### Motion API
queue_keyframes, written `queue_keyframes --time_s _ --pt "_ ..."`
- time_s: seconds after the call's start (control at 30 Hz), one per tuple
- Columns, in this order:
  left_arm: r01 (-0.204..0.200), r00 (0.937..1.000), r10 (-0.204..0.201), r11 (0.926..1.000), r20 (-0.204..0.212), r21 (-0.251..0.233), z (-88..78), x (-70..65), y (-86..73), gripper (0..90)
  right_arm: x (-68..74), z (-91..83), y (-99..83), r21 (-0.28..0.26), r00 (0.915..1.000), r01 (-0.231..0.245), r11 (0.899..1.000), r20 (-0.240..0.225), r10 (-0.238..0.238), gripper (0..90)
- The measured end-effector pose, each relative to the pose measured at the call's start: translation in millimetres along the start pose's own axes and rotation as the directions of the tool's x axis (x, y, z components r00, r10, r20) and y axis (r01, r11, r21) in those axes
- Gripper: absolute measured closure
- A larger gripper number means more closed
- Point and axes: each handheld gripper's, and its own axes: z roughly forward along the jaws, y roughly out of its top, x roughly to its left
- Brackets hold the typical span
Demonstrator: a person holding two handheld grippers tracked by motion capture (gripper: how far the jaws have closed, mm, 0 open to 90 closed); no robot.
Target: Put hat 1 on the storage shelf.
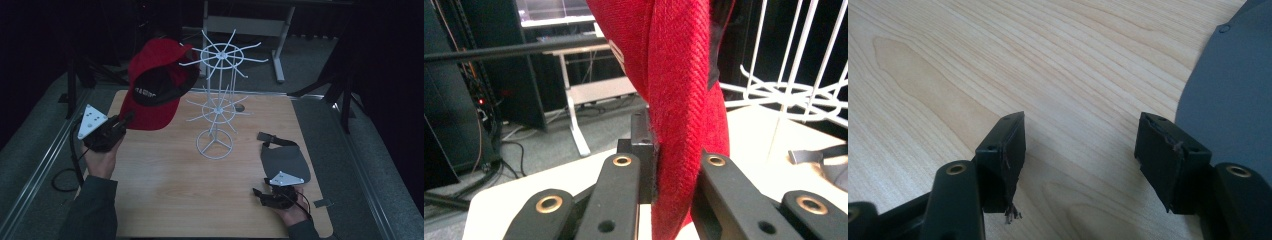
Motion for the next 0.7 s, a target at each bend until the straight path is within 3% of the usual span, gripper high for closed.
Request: queue_keyframes --time_s 0.17,0.3,0.47,0.7 --pt "0.004 0.9997 -0.005 0.9999 0.026 0.016 1.7 0.1 -3.9 84.0 -0.1 0.0 0.0 0.001 1.0 0.002 1.0 0.0 -0.002 36.8" --pt "-0.022 0.9995 0.021 0.9993 0.022 0.03 2.4 -3.4 -3.3 83.2 -0.2 0.0 0.0 -0.001 1.0 0.002 1.0 0.0 -0.002 36.8" --pt "-0.008 0.9997 0.008 0.9997 0.022 0.021 0.2 -2.4 -2.0 68.8 -0.2 0.1 0.0 -0.001 1.0 0.004 1.0 0.001 -0.004 36.8" --pt "0.003 0.9992 -0.002 1.0 0.039 -0.009 -6.7 -1.4 0.6 61.5 -0.1 0.0 0.1 -0.001 1.0 0.0 1.0 0.0 0.0 36.8"
